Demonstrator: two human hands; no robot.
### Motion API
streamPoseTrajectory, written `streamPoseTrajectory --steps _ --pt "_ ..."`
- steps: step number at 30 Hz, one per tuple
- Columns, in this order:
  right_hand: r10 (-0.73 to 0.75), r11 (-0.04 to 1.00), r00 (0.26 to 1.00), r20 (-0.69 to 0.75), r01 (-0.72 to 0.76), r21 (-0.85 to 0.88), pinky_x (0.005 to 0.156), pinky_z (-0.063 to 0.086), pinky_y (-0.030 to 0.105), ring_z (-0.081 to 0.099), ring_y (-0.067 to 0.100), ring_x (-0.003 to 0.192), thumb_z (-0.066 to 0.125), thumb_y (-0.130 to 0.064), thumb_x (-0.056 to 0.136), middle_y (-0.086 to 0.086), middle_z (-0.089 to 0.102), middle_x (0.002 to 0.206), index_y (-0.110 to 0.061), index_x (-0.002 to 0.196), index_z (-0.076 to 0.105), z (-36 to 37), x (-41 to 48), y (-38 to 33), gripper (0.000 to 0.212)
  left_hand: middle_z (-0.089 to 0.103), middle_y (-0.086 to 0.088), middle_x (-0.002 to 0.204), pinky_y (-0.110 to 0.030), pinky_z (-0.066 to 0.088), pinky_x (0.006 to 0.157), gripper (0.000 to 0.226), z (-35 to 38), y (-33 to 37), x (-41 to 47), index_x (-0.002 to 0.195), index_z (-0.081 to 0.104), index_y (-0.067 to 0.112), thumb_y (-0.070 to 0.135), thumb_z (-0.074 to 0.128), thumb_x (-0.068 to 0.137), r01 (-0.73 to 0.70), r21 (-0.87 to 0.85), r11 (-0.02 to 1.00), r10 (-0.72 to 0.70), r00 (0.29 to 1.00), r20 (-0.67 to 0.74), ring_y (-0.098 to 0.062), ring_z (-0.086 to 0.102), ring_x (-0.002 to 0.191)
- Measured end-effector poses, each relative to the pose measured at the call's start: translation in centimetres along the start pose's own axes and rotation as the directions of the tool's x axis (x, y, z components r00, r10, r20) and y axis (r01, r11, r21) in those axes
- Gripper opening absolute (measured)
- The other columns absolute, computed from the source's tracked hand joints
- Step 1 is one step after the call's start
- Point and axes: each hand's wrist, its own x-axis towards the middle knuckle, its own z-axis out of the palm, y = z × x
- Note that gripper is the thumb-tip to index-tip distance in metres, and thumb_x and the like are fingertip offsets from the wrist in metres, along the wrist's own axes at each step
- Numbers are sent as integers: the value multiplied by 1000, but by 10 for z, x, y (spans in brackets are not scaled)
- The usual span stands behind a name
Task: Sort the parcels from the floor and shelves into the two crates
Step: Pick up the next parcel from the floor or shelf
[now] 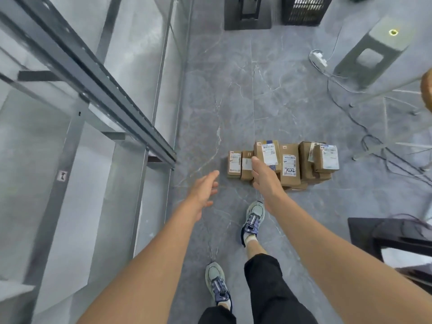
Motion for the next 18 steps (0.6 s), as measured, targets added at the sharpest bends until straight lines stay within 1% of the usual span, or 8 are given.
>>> streamPoseTrajectory --steps 1,2,4,6,9,15,17,18 --pt "23 1000 1000 -2 -23 5 125 31 49 38 20 151 51 -81 74 -5 40 166 -28 161 39 -3 20 1 102 61 -2 136 -39 45 88 54 6 4 18 143 54 18 52 50 102 23 4 1000 -23 1000 -9 -18 60 119" --pt "37 999 999 -1 -37 13 125 30 48 38 20 151 51 -80 76 -5 40 166 -29 161 40 -6 41 0 100 62 -2 136 -39 45 87 54 12 8 39 143 54 19 52 50 102 41 4 999 -41 999 -13 -18 60 120" --pt "63 998 998 2 -63 22 125 29 48 38 19 151 50 -70 93 -5 40 166 -27 161 40 -13 82 3 81 61 -1 137 -40 46 91 53 24 15 78 144 53 19 52 49 102 94 5 996 -94 995 -18 -17 60 122" --pt "95 995 995 -4 -95 22 126 29 48 38 19 151 48 -62 103 -4 40 166 -27 161 40 -20 123 9 69 61 0 137 -42 46 98 52 36 21 117 143 53 19 52 49 102 130 5 992 -130 991 -12 -16 59 121" --pt "153 988 988 -4 -153 -12 126 28 48 37 19 152 46 -62 103 -3 39 167 -26 162 38 -22 182 20 69 60 0 136 -46 44 106 53 49 23 174 143 52 18 51 48 103 171 0 985 -171 985 -12 -16 58 120" --pt "225 974 974 -26 -225 -26 124 30 45 38 20 151 44 -59 105 -3 42 165 -26 160 41 -12 289 66 64 60 0 134 -44 45 104 52 65 8 291 143 54 18 50 48 103 223 65 973 -224 974 15 -17 58 122" --pt "262 964 965 -29 -263 -45 124 31 45 38 21 151 42 -57 107 -3 42 165 -26 160 41 -8 320 81 62 60 1 132 -45 45 106 47 69 -1 327 138 57 20 50 47 103 232 89 969 -236 971 33 -17 57 122" --pt "281 958 959 -42 -283 -51 124 31 44 38 21 151 42 -56 107 -2 41 165 -25 161 40 -6 339 91 62 60 2 130 -45 45 107 41 71 -7 348 130 59 23 50 47 103 243 103 964 -249 968 40 -16 57 121"
